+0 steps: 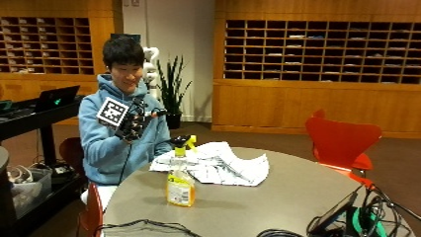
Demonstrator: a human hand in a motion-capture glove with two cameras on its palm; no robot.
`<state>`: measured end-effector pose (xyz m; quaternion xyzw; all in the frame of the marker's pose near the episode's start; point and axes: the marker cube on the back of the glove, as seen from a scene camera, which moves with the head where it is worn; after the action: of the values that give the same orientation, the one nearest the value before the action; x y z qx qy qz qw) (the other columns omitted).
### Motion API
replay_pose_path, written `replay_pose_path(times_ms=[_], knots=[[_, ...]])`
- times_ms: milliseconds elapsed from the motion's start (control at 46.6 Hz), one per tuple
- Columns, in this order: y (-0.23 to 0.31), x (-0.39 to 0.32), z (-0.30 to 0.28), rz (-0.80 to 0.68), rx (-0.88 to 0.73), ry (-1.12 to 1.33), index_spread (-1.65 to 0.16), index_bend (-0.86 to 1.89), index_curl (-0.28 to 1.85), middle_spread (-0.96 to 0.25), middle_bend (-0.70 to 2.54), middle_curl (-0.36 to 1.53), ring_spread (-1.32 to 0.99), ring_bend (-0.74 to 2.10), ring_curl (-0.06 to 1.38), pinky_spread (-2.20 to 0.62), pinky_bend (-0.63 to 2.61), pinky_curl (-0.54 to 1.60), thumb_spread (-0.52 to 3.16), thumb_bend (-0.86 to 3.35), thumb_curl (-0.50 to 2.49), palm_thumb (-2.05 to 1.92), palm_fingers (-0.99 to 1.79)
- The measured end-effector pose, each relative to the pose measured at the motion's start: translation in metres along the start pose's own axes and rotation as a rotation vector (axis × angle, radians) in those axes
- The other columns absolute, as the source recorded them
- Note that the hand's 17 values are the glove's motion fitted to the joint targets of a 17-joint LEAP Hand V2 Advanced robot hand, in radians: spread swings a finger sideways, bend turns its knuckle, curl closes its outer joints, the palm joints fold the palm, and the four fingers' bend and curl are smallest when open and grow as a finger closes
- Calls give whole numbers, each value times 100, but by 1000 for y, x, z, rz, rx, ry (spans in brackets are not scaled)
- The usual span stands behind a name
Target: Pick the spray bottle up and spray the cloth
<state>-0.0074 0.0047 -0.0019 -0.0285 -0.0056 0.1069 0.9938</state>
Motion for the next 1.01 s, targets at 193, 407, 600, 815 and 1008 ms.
replay_pose_path(times_ms=[193,407,600,815,1008], knots=[[-18,23,18,-5,195,-125,-13,7,6,8,24,14,13,41,15,24,59,23,76,23,18,51,29],[-35,46,39,74,236,-205,-12,10,9,12,25,20,17,44,19,27,62,28,91,17,25,60,22],[-64,62,65,136,262,-211,-13,10,12,14,25,24,18,46,22,28,64,30,95,11,31,65,18],[-66,90,76,-19,-4,-231,-13,11,14,15,24,27,18,48,24,28,65,32,97,4,35,69,15],[-118,94,97,262,188,-256,-14,11,15,15,25,29,18,49,25,28,65,33,96,-1,39,72,13]])
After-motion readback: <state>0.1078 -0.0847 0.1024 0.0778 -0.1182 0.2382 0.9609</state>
